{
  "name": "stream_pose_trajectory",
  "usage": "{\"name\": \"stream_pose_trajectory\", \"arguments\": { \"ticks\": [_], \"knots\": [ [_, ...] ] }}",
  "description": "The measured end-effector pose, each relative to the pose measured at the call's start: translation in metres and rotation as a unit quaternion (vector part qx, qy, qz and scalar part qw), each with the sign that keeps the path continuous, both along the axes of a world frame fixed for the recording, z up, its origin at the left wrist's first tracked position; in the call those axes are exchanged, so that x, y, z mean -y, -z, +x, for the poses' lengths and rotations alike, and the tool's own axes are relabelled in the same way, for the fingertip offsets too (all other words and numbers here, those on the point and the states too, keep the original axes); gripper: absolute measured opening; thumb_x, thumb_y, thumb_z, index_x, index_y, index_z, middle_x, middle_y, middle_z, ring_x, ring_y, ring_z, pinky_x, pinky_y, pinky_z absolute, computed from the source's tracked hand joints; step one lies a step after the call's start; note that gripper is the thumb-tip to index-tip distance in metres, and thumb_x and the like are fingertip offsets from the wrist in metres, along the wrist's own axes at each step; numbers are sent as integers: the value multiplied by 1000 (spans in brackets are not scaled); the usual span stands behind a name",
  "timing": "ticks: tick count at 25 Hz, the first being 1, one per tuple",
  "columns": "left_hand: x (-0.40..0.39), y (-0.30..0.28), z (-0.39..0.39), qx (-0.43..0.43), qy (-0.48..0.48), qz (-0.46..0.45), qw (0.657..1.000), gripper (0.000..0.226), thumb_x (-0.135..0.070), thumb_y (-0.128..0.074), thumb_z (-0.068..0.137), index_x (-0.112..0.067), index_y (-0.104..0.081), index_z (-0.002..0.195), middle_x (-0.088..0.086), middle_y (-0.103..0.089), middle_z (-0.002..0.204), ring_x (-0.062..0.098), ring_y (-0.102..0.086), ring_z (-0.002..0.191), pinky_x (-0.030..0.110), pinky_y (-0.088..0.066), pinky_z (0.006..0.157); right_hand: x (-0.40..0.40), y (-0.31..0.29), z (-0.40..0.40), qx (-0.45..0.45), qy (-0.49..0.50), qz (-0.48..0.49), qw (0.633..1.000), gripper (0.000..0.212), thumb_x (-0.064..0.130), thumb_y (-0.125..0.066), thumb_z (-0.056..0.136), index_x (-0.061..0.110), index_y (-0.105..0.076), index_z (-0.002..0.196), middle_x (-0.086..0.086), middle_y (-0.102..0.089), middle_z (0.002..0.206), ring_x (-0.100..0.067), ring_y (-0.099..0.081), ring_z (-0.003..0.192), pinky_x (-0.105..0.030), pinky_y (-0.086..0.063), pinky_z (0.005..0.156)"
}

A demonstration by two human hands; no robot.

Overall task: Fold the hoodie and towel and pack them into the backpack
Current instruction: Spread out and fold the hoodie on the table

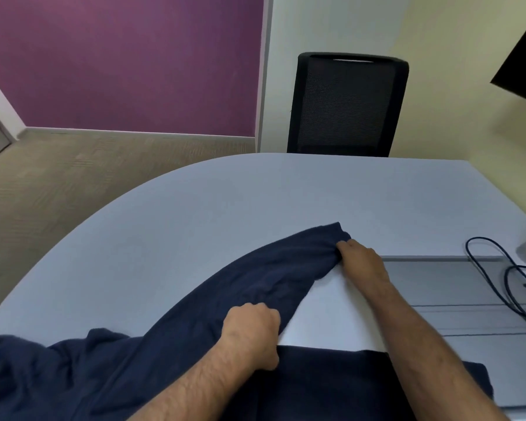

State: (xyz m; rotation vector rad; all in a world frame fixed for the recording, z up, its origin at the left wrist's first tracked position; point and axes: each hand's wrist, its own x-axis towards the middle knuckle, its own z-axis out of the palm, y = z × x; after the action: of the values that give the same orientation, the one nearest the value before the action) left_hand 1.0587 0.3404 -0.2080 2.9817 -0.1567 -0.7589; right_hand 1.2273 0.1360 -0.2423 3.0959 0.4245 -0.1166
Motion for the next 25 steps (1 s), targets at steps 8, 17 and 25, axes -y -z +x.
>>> {"name": "stream_pose_trajectory", "arguments": {
  "ticks": [8, 17, 25],
  "knots": [
    [-21, -31, -65, 65, -31, -40, 997, 23, -9, -63, 75, -21, -45, 83, -4, -54, 98, 18, -49, 83, 32, -48, 73, 51, -36, -98, 46, 96, 146, 983, 33, 1, -47, 83, 6, -62, 113, -11, -62, 116, -31, -62, 90, -33, -47, 73],
    [-27, -48, -154, 84, 19, 14, 996, 32, -11, -63, 76, -23, -38, 92, -6, -44, 95, 17, -45, 84, 30, -40, 67, 111, -59, -218, 186, -9, 53, 981, 36, -14, -76, 47, 9, -63, 71, -5, -62, 65, -27, -56, 53, -29, -36, 42],
    [-23, -32, -206, 171, 226, 74, 956, 21, -34, -69, 51, -26, -54, 64, -7, -46, 68, 17, -40, 62, 29, -33, 55, 147, -38, -281, 202, -88, 5, 975, 29, -2, -78, 50, 10, -63, 72, -5, -57, 72, -27, -49, 66, -39, -41, 57]
  ]
}}
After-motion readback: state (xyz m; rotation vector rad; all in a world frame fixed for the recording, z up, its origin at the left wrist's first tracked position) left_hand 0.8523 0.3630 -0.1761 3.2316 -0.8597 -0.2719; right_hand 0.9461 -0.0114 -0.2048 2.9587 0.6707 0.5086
